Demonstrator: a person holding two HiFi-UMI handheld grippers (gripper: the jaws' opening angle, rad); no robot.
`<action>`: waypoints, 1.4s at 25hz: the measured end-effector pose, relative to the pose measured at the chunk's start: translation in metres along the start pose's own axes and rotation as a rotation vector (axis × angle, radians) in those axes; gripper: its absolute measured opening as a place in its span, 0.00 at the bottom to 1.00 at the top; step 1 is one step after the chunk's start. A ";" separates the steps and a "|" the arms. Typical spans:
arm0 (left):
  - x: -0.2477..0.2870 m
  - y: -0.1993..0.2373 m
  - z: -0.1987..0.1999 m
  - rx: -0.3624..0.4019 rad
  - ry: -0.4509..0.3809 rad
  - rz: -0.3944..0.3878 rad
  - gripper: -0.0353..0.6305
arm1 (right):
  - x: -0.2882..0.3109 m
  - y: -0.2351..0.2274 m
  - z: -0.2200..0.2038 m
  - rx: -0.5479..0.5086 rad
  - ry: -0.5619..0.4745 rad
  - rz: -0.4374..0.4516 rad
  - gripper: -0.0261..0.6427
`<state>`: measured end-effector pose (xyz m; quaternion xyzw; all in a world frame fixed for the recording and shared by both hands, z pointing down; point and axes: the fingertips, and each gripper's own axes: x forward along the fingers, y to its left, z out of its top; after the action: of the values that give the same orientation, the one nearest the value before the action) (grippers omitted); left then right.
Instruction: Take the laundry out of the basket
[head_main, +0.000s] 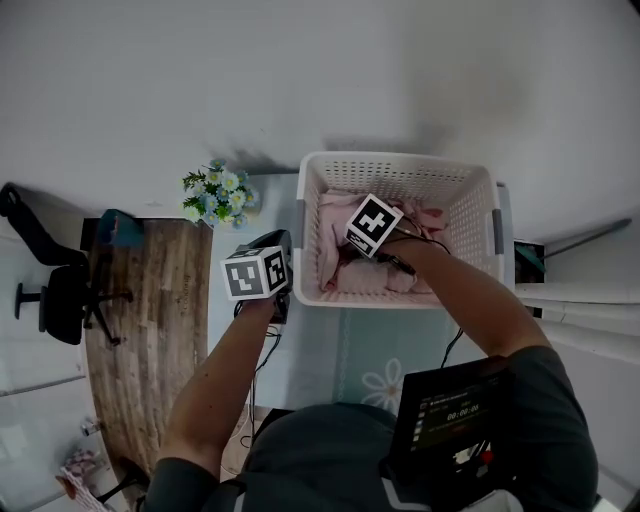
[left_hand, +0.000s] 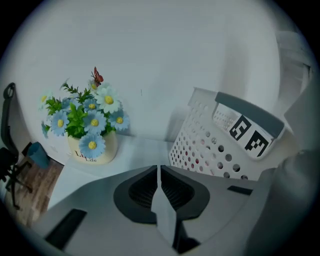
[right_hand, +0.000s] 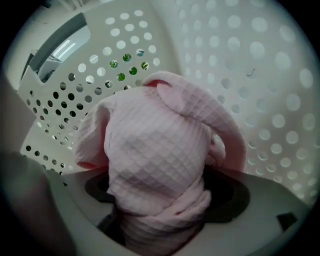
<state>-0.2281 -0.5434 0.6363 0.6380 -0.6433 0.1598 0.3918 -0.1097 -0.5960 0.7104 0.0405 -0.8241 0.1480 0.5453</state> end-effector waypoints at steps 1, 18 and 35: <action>0.003 0.000 -0.001 0.007 0.007 -0.002 0.07 | 0.001 -0.001 0.000 -0.008 0.003 -0.012 0.75; 0.019 0.012 -0.024 -0.046 0.053 -0.020 0.07 | 0.008 -0.004 0.007 -0.050 0.010 -0.071 0.62; -0.050 0.021 -0.001 0.055 -0.028 0.016 0.07 | -0.011 0.002 0.008 -0.027 -0.005 -0.148 0.44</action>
<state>-0.2537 -0.5052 0.6077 0.6457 -0.6491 0.1715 0.3639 -0.1129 -0.5977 0.6970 0.0941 -0.8220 0.0961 0.5533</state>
